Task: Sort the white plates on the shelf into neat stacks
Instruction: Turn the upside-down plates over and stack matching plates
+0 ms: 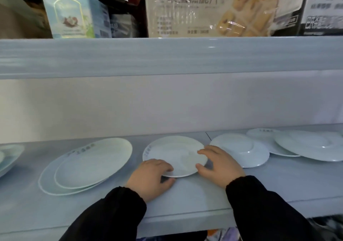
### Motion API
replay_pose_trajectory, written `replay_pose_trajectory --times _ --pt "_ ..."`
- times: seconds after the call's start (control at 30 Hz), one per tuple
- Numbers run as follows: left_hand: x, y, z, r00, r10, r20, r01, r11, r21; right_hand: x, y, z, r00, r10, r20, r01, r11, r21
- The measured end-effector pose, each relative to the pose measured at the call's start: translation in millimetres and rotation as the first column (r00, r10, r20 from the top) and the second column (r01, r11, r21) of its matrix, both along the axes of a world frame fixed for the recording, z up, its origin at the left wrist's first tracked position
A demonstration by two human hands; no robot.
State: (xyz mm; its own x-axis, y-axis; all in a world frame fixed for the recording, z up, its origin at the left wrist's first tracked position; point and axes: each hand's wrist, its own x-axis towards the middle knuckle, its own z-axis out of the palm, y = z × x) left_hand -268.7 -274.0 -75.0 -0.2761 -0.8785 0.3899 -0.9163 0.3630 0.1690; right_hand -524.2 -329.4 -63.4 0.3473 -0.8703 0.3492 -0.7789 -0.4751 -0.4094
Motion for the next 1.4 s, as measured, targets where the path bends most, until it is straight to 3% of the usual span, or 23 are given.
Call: replay_pose_trajectory --times 0.33,0.43,0.57,1.07,1.23,1.4 --pt "-2.1 -1.9 -3.9 0.994 -0.076 0.080 0.075 0.997 0.008 -0.2 -1.3 -0.7 0.999 0.013 0.030 -0.014 1.000 0.028" --pt "-3.4 -0.6 -4.2 0.991 -0.048 0.123 0.063 0.991 -0.119 -0.8 -1.2 -0.6 0.998 0.016 0.057 -0.018 0.999 0.030" --pt "-3.4 0.7 -4.1 0.982 -0.005 0.188 0.036 0.986 -0.164 -1.3 -2.6 -0.7 0.994 0.009 0.113 -0.010 1.000 0.011" --pt "-0.8 10.6 16.7 0.989 0.016 0.150 0.045 0.918 -0.393 -5.5 -10.1 -3.4 0.942 0.039 0.334 -0.078 0.992 0.104" --pt "33.0 24.6 50.1 0.989 0.077 0.129 -0.006 0.878 -0.479 -0.8 -10.2 -5.8 0.959 0.056 0.279 -0.096 0.987 0.131" --pt "107.7 55.1 77.5 0.945 0.280 0.169 -0.155 0.838 -0.524 3.0 -8.9 -5.8 0.981 0.061 0.184 -0.082 0.991 0.109"
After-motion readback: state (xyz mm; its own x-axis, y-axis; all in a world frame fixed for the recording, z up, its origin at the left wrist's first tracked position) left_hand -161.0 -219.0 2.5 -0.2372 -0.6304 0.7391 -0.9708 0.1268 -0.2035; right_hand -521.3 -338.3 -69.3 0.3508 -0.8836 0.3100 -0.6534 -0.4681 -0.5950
